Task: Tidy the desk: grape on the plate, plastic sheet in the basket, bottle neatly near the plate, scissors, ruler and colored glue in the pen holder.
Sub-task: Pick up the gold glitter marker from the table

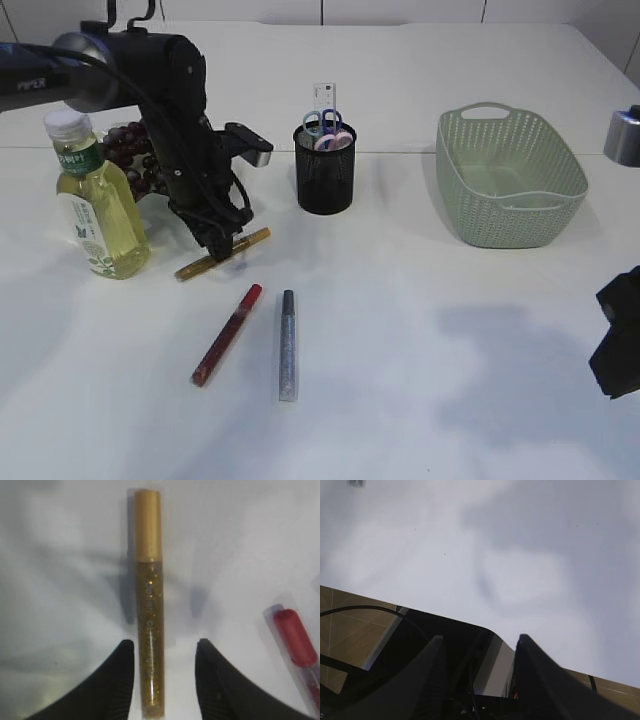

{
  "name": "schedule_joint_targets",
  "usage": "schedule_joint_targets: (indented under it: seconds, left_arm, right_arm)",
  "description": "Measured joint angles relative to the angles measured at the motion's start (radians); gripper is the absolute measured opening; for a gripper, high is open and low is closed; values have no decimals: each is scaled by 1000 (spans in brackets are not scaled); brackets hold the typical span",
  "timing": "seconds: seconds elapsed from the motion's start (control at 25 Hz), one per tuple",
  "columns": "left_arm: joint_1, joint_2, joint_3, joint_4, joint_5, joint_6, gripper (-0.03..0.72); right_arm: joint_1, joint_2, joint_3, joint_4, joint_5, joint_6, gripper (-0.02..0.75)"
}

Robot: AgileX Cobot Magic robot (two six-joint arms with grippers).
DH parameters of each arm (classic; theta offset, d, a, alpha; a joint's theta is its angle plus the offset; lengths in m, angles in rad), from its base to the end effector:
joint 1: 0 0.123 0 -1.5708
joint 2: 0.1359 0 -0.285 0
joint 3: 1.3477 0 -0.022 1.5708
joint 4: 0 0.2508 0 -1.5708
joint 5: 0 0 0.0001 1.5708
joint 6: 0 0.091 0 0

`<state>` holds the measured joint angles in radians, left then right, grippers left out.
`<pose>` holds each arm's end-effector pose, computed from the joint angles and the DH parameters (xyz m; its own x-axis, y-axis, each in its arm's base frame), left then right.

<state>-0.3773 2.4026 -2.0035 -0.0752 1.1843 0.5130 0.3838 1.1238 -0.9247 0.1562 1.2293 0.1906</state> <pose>0.4503 -0.1853 0.1381 -0.6468 0.7562 -0.0991 0.7614 0.6478 -0.0262 0.1667 0.0817 0.3006 -0.9723 -0.1357 -0.1902 -0.1727 0.9657 0.1941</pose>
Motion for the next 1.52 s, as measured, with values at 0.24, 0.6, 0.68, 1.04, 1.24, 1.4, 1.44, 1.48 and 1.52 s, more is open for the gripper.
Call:
schedule_joint_targets:
  seconds: [0.24, 0.6, 0.68, 1.04, 1.24, 1.4, 1.44, 1.48, 1.52]
  left_arm:
    - [0, 21, 0, 0, -2, 2, 297]
    - [0, 28, 0, -2, -15, 13, 296]
    - [0, 30, 0, -2, -17, 15, 294]
    - [8, 35, 0, 0, -21, 15, 265]
    - [10, 35, 0, 0, -21, 15, 258]
    - [10, 35, 0, 0, -21, 15, 253]
    - [10, 35, 0, -2, -21, 15, 250]
    - [10, 35, 0, -2, -21, 15, 246]
    - [10, 35, 0, -2, -21, 15, 245]
  right_arm:
    - [0, 0, 0, 0, 0, 0, 364]
    - [0, 0, 0, 0, 0, 0, 364]
    - [0, 0, 0, 0, 0, 0, 364]
    - [0, 0, 0, 0, 0, 2, 364]
    - [0, 0, 0, 0, 0, 2, 364]
    - [0, 0, 0, 0, 0, 2, 364]
    - [0, 0, 0, 0, 0, 2, 364]
    - [0, 0, 0, 0, 0, 2, 364]
    - [0, 0, 0, 0, 0, 2, 364]
